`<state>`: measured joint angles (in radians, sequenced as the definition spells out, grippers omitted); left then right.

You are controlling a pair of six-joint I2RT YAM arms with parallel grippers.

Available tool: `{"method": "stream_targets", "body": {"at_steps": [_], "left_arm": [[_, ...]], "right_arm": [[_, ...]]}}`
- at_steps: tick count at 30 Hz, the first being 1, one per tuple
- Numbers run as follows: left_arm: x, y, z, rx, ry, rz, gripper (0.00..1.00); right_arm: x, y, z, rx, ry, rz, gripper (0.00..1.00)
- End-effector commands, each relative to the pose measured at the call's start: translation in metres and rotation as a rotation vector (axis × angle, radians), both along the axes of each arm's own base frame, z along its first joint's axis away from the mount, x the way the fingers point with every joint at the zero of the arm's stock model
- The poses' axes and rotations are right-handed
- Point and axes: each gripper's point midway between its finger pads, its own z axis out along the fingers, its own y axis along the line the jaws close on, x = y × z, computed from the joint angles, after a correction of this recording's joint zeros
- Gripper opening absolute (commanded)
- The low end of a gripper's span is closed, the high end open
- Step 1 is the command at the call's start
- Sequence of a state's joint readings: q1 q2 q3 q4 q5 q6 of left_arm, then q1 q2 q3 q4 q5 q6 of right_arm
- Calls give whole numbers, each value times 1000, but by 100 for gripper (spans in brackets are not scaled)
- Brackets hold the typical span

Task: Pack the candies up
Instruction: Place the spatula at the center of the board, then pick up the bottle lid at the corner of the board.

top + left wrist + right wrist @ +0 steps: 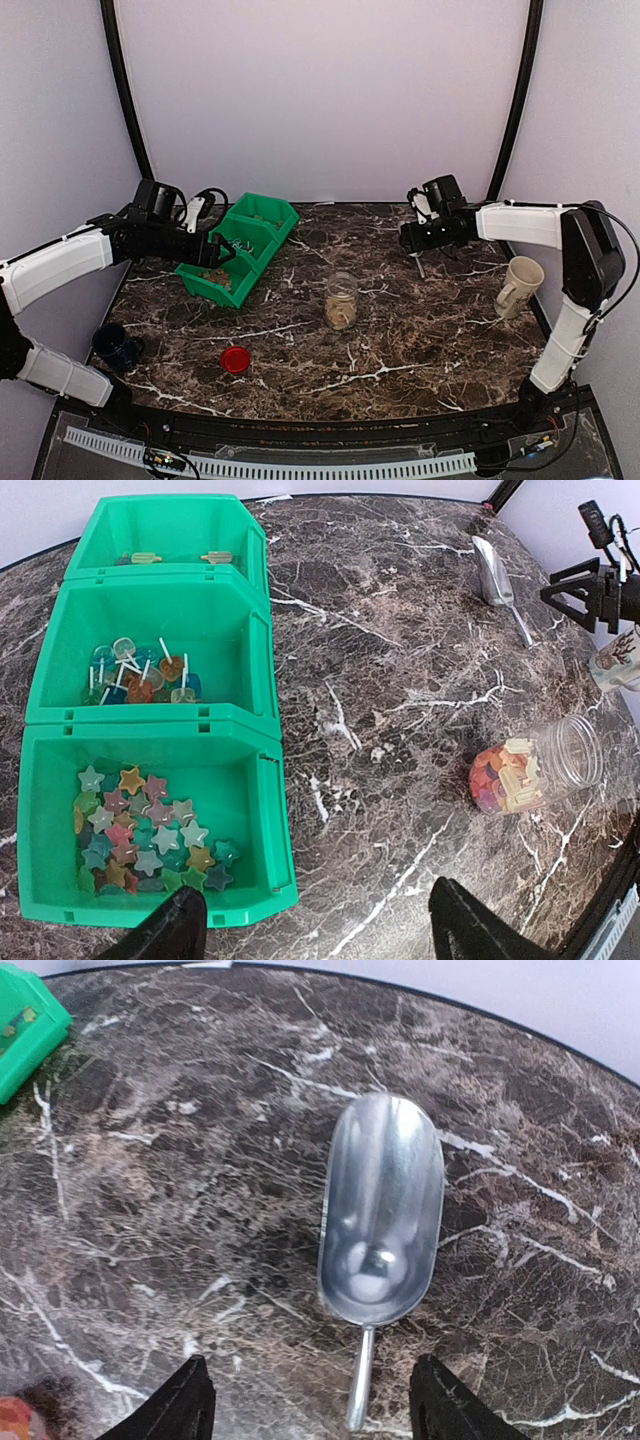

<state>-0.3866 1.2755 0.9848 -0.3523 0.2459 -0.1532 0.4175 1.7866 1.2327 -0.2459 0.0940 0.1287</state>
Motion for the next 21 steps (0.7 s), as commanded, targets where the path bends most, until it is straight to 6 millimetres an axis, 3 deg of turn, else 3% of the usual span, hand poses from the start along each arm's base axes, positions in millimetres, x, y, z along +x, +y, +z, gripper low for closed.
{"method": "stream_targets", "body": {"at_steps": [1, 3, 5, 7, 14, 21], "left_arm": [[-4, -1, -8, 27, 14, -16, 79], [-5, -2, -11, 50, 15, -17, 79], [-8, -5, -14, 77, 16, -21, 79], [-11, -6, -17, 106, 21, -18, 79], [-28, -19, -26, 203, 34, -43, 79], [-67, -44, -62, 280, 109, -137, 70]], "right_arm": [[-19, 16, 32, -3, -82, 49, 74], [-27, 23, 45, 11, -115, 71, 85], [-40, 27, 40, 15, -115, 96, 90], [-51, 31, 55, 38, -156, 115, 99], [-77, 36, 80, 72, -246, 157, 98], [-90, 30, 102, 67, -309, 179, 98]]}}
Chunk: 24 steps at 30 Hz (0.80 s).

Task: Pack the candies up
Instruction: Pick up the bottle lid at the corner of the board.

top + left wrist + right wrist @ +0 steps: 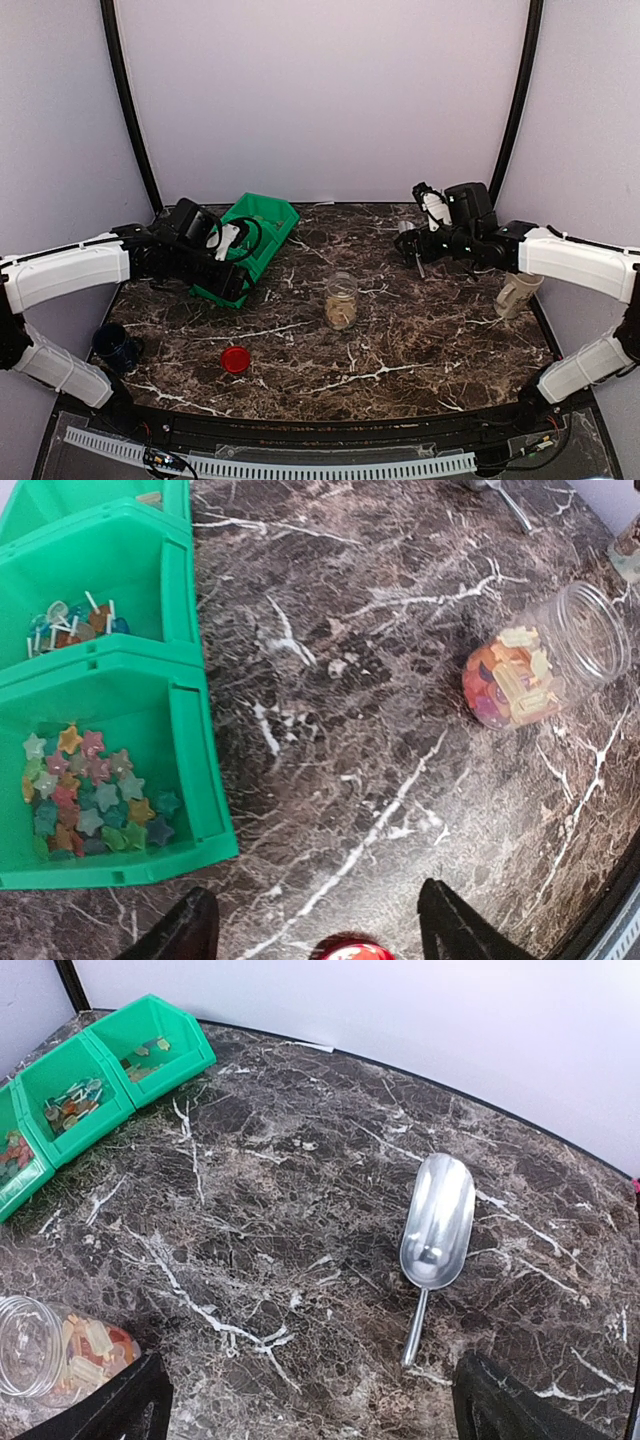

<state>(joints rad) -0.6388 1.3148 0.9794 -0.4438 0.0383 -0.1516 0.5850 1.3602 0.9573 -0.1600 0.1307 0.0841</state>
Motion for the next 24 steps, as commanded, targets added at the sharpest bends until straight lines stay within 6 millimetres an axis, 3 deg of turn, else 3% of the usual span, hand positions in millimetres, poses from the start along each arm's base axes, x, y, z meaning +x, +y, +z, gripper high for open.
{"method": "stream_targets", "body": {"at_steps": [1, 5, 10, 15, 24], "left_arm": [[-29, -5, -33, 102, 75, -31, 68], [-50, -13, -51, 161, 113, -56, 62], [-73, -16, -60, 232, 125, -45, 55], [-98, -22, -70, 244, 168, -40, 42], [-127, -10, -97, 355, 247, -12, 38]], "right_arm": [[-3, -1, 24, 13, -87, 10, 98], [-6, -4, 30, 14, -115, 15, 98], [-7, -5, 24, 4, -107, 17, 98], [-8, -5, 24, 9, -112, 17, 98], [-8, -4, 26, 15, -116, 24, 98]]}}
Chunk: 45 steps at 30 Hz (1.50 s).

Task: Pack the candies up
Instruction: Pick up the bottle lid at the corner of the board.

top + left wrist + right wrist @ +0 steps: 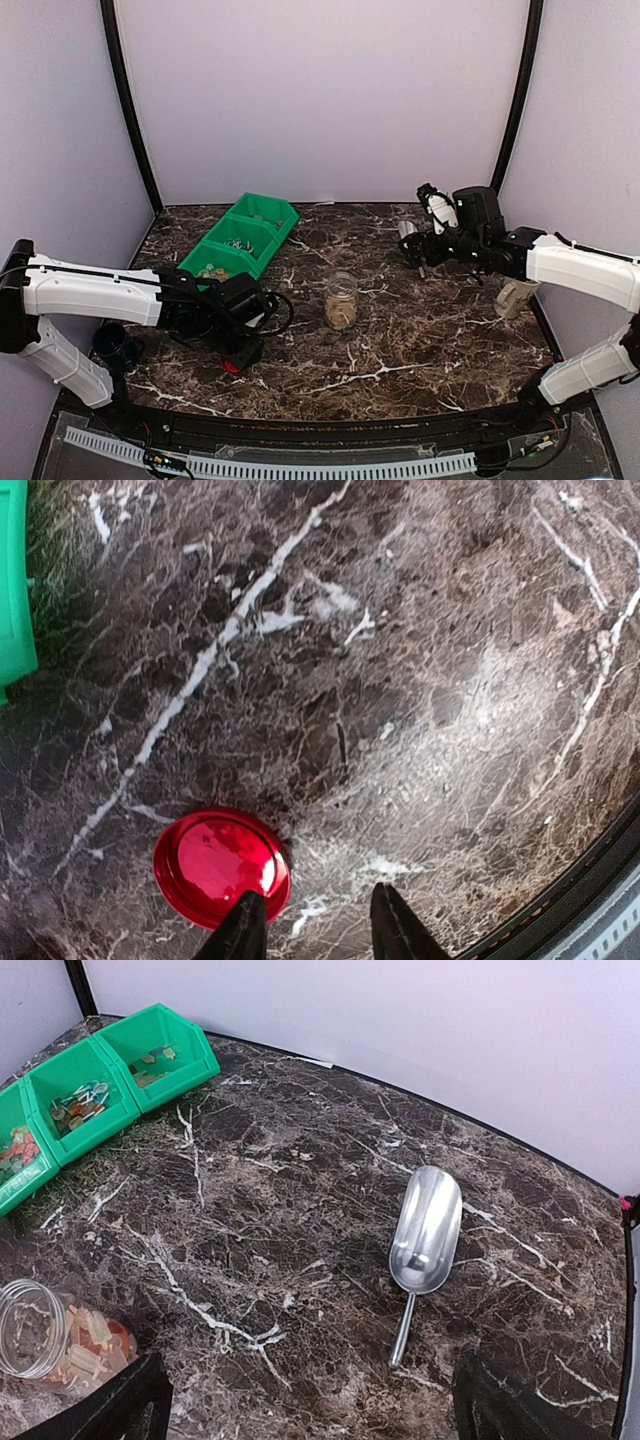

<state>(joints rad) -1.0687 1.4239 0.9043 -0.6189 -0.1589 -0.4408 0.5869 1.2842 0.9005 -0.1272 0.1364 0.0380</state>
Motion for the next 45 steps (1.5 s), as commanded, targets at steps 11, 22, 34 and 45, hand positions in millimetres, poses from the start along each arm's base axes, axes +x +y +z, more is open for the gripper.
{"method": "stream_targets", "body": {"at_steps": [11, 22, 34, 45], "left_arm": [[-17, 24, -43, 147, 81, 69, 26], [-17, 25, -59, 190, 92, 55, 14], [-14, 6, -50, 115, 88, 21, 0], [-26, -67, 12, -222, 105, -258, 0]], "right_arm": [[0, 4, 14, 29, -44, 9, 98], [-1, 8, 12, 36, -31, 24, 98], [-5, 12, 15, 42, -38, 62, 98], [-40, 40, 42, 104, -182, 308, 98]]}}
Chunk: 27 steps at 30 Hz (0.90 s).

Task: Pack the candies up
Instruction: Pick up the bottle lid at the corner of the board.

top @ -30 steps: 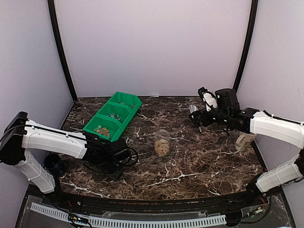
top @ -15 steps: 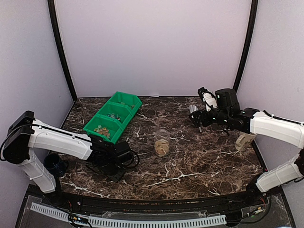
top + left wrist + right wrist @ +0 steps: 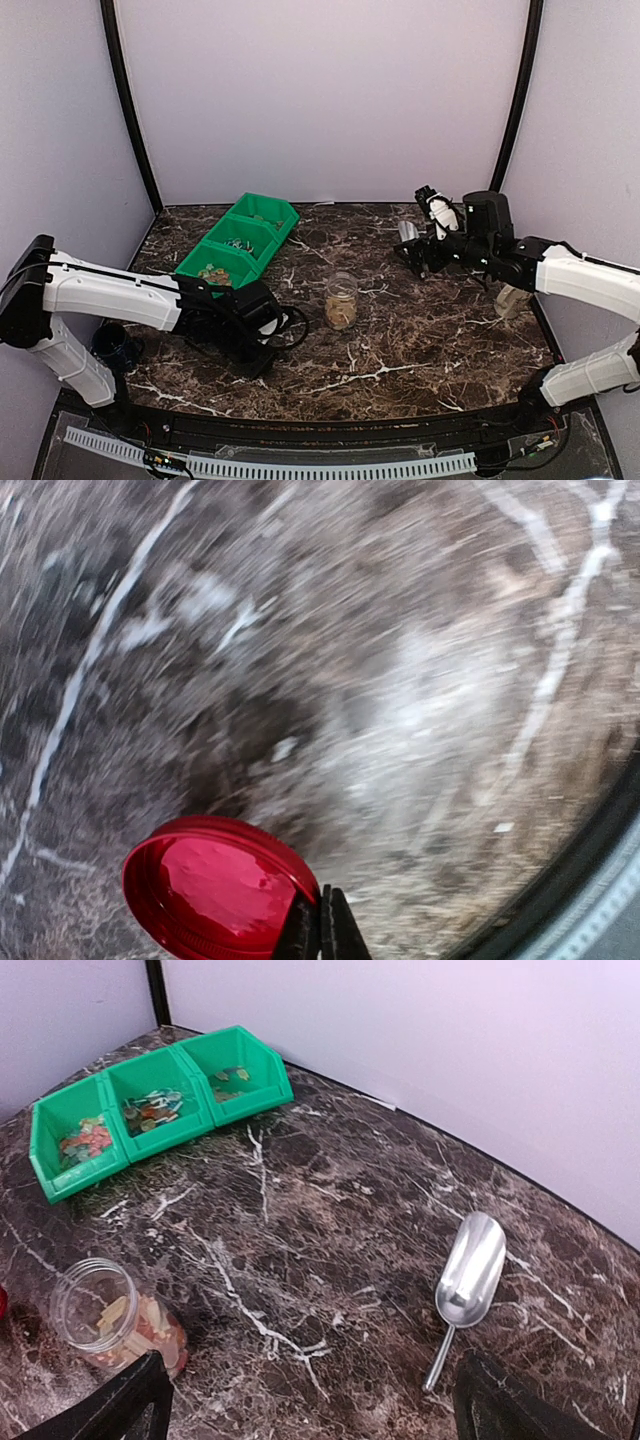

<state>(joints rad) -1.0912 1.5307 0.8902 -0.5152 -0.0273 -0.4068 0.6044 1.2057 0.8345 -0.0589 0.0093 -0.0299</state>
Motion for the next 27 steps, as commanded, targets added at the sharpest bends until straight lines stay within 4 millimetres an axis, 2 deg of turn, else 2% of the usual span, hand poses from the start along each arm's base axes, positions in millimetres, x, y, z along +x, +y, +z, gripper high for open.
{"method": "stream_targets", "body": {"at_steps": [1, 5, 6, 8, 11, 18, 22, 27], "left_arm": [[-10, -45, 45, -215, 8, -176, 0], [-14, -61, 60, -292, 9, -246, 0], [-15, -65, 65, -315, 8, -262, 0], [-19, -73, 71, -359, 22, -293, 0], [-28, -84, 83, -433, 57, -348, 0], [-40, -94, 97, -551, 136, -443, 0], [-43, -98, 109, -628, 171, -484, 0], [-47, -106, 129, -753, 236, -532, 0]], "right_arm": [[-23, 24, 31, 74, -134, 180, 98], [-41, 35, 36, 106, -205, 278, 100], [-57, 47, 36, 105, -228, 389, 100], [-80, 62, 29, 69, -276, 537, 97], [-102, 72, 12, -15, -316, 654, 97], [-134, 89, -12, -119, -339, 820, 97], [-160, 101, -20, -164, -395, 945, 99], [-177, 116, -31, -194, -390, 1035, 97]]}}
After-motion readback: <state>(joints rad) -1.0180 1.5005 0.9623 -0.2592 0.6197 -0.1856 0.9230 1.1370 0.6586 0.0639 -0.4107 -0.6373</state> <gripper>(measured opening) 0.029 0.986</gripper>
